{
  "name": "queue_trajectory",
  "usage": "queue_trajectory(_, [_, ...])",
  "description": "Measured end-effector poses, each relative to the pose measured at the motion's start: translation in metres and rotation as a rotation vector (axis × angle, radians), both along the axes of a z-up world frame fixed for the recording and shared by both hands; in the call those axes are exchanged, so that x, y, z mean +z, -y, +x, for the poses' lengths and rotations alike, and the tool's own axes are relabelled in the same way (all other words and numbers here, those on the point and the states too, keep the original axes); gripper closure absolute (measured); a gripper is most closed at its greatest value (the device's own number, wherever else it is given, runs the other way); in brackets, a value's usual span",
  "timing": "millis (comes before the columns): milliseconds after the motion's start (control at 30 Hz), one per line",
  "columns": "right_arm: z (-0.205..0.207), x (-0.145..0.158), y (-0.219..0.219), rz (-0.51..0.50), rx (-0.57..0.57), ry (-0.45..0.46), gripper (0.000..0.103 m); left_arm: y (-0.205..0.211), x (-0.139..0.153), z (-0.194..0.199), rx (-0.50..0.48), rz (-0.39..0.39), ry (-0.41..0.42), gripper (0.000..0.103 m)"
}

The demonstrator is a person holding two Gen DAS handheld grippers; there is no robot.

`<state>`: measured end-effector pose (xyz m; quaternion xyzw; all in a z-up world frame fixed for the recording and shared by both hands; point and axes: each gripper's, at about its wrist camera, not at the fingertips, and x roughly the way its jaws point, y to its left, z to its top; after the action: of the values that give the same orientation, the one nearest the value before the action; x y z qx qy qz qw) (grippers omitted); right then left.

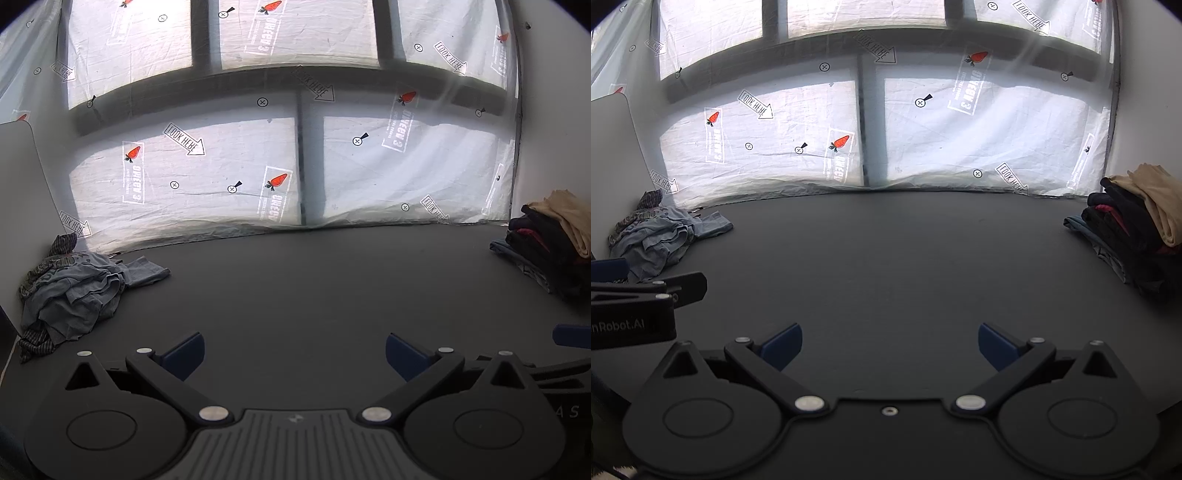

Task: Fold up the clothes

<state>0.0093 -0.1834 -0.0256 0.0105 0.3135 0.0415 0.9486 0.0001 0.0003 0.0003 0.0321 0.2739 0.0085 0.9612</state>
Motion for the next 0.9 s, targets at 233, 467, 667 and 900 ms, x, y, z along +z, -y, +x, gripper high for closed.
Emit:
queue_trajectory(233, [-0.0002, 0.0005, -0.0005, 0.005, -0.001, -0.001, 0.000, -0.0035, 0.0035, 0.0015, -0.001, -0.002, -0.001, 0.000])
queue_trajectory(467, [-0.0026, -0.0002, -0.0029, 0.002, -0.004, 0.008, 0.000, 0.0010, 0.0022, -0.0004, -0.003, 0.006, 0.002, 0.000])
queue_trajectory(667, [-0.0021, 0.0014, -0.0036, 0.001, -0.002, 0.007, 0.000, 0.0018, 0.0032, 0.0000, -0.002, 0.002, 0.003, 0.000])
queue_trajectory(900, [-0.0028, -0.0004, -0.0054, -0.001, 0.000, 0.010, 0.000, -0.0006, 0.0022, 0.0012, -0.005, 0.004, 0.004, 0.000])
